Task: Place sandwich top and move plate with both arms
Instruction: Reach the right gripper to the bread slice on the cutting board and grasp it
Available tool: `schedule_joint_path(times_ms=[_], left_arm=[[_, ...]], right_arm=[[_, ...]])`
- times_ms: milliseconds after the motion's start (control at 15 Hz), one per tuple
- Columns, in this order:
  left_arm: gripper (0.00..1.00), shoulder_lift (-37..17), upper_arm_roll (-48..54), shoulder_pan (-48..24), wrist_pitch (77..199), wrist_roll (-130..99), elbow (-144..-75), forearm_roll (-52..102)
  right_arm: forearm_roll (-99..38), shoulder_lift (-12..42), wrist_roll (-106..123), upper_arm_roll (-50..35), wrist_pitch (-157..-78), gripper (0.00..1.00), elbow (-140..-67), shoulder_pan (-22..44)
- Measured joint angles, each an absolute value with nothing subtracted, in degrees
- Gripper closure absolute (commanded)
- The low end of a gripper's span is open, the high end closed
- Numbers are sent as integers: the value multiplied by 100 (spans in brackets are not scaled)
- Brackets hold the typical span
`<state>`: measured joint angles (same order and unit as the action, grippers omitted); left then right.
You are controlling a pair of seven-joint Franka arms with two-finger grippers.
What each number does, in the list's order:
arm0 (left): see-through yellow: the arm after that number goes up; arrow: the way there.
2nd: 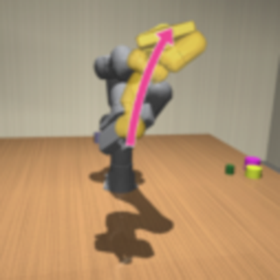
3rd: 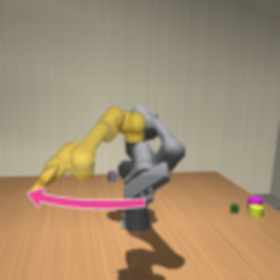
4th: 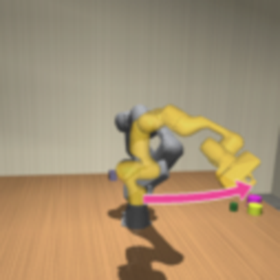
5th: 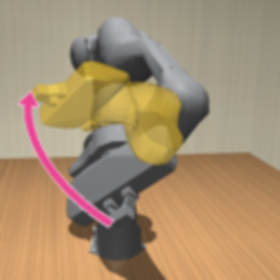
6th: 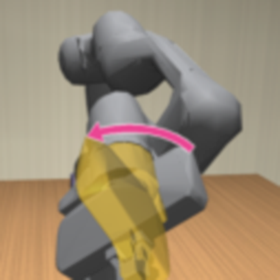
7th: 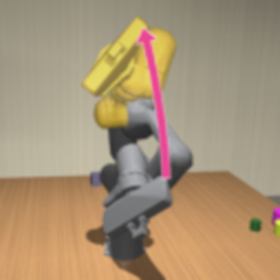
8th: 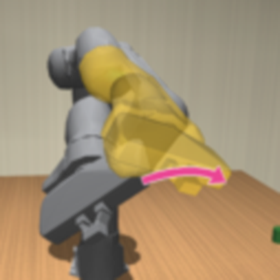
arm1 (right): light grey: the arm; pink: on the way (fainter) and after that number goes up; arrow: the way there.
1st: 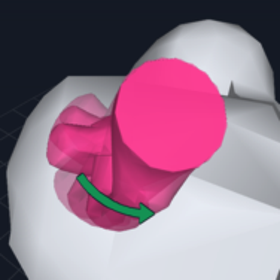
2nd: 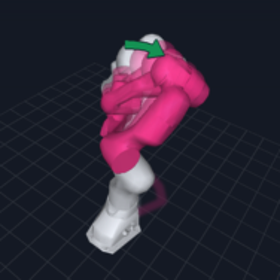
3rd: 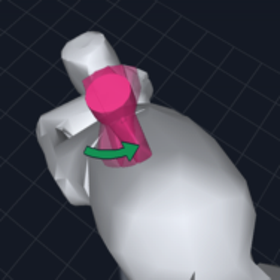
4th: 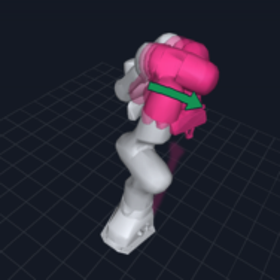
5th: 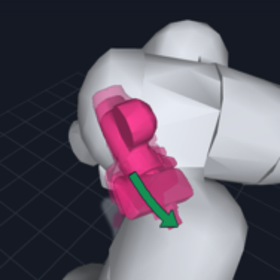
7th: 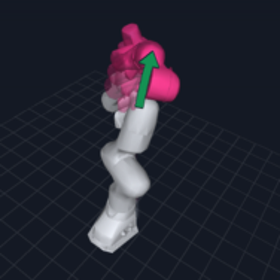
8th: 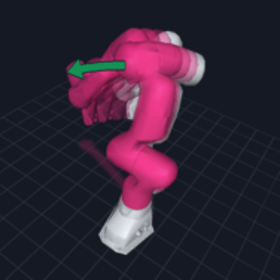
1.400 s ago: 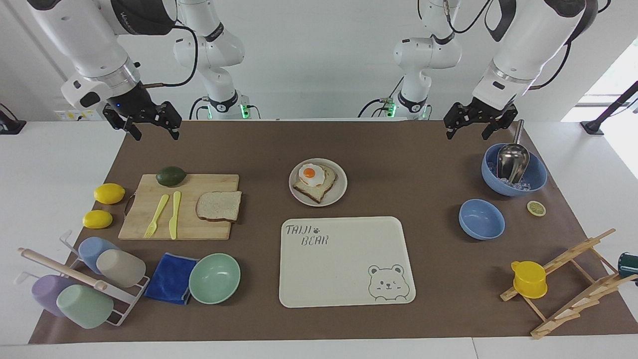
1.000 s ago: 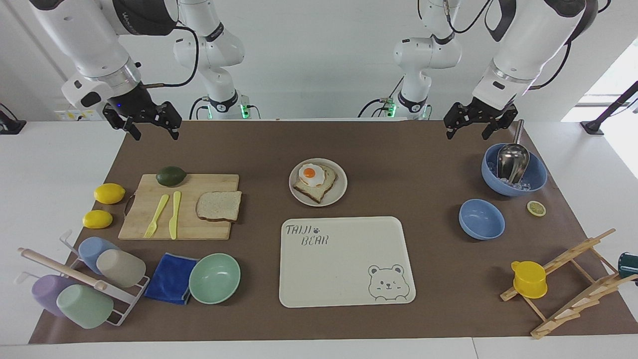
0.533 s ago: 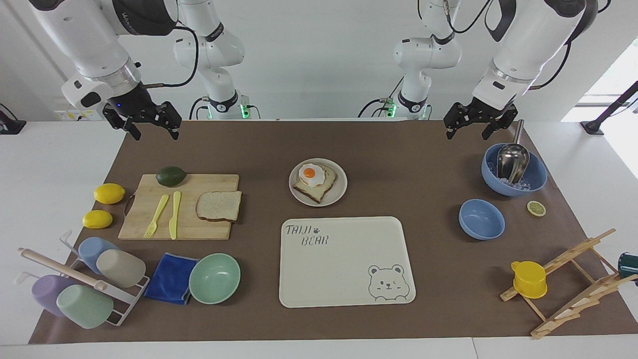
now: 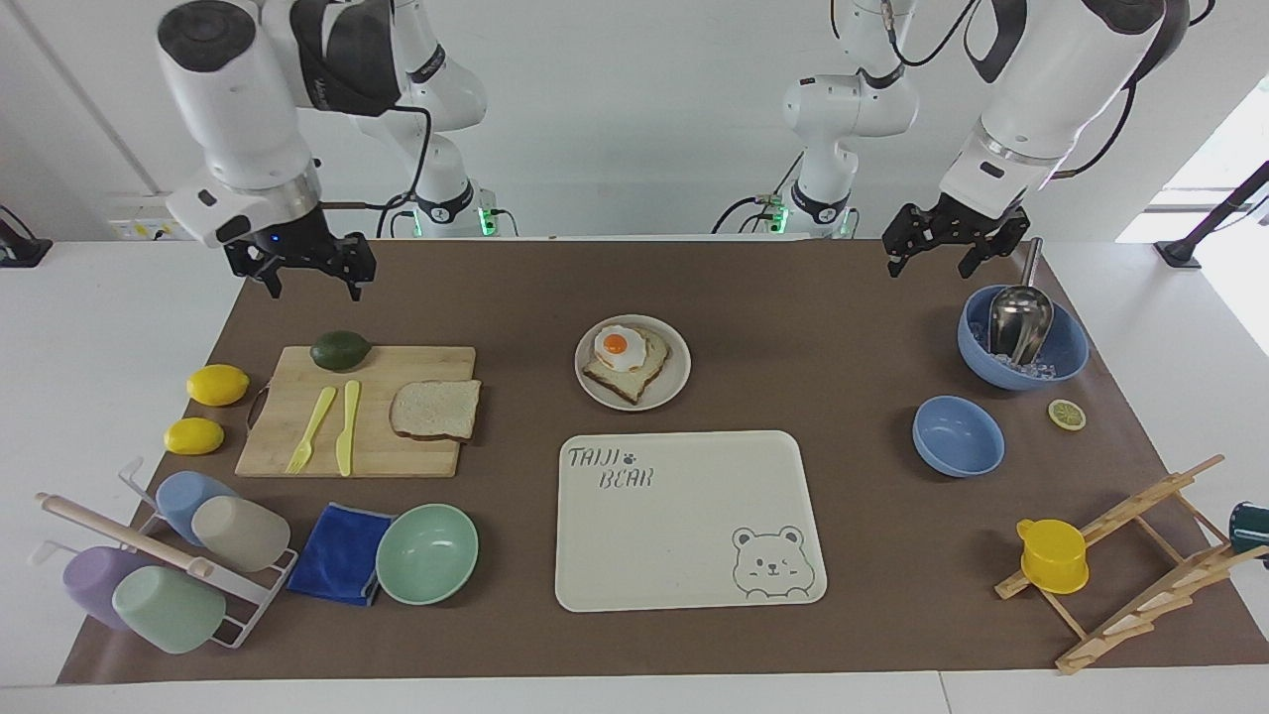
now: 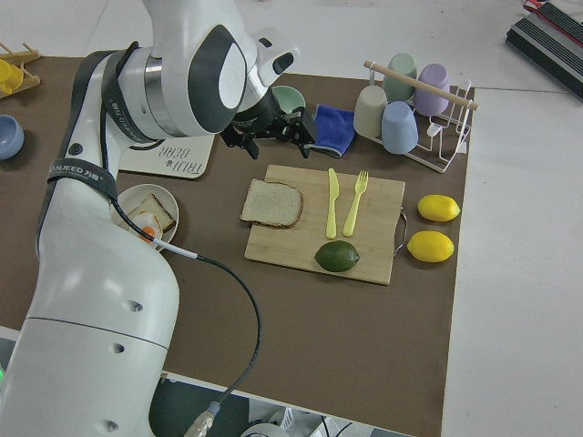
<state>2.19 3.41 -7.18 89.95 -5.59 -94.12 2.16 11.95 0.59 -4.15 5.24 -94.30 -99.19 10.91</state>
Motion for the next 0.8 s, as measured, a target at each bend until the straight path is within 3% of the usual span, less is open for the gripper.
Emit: schedule_joint_path(times_ms=[400, 800], left_arm=[[0, 219, 341, -718, 8994, -559, -9412, 216], [0, 219, 341, -718, 8993, -559, -9412, 216]], right_arm=[[1655, 1445, -1504, 485, -10543, 0, -10089, 1826], [1703, 2174, -2248, 482, -11049, 0, -10099, 2229]])
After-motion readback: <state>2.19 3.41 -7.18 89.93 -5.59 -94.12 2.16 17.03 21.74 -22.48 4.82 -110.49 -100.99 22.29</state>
